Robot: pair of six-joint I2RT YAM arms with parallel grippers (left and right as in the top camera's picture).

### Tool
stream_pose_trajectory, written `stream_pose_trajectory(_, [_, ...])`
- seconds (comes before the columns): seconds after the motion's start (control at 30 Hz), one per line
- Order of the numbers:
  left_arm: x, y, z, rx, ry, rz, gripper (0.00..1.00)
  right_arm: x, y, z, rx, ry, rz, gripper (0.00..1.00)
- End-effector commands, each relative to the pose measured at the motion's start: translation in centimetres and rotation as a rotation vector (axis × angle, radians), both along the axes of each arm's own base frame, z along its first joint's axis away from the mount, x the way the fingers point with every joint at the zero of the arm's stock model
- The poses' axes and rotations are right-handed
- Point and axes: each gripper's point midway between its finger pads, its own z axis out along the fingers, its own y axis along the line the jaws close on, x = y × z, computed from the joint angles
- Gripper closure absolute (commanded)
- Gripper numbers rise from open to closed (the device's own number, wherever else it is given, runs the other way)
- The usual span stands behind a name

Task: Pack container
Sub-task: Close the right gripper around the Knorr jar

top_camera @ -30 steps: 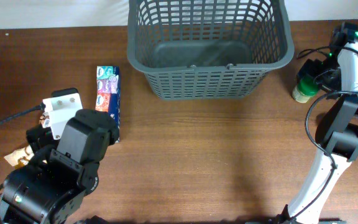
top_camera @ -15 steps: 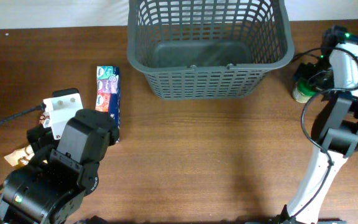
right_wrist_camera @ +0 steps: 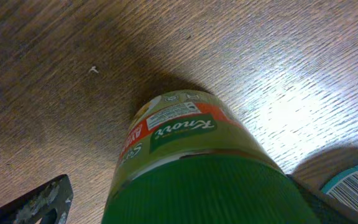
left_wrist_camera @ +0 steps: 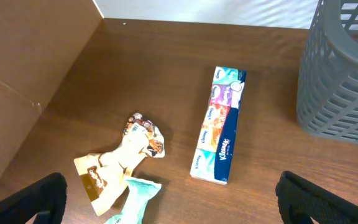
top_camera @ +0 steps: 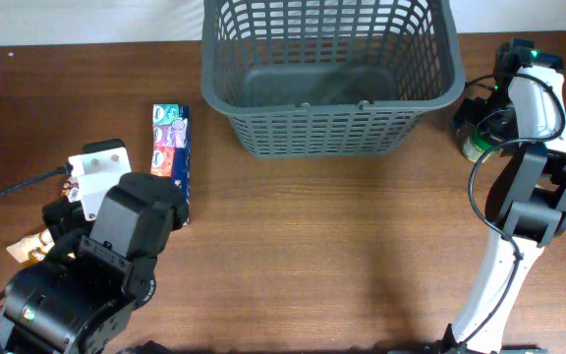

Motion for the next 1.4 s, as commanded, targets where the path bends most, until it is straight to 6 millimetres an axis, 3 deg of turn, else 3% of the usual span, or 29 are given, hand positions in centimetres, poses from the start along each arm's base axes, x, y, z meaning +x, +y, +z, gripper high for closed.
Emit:
stream_pose_trajectory(0.0, [0.0,0.0,0.3,-0.006,-0.005,-0.001,0.0,-0.2,-0.4,-0.5,-0.022,0.017,-0.002,0.01])
stream_pose_trajectory(1.37, [0.0,-0.1,0.2,-0.014,0.0,-0.008,0.0,-0.3,-1.7,-0.5,-0.031,0.009,-0.011,0.01])
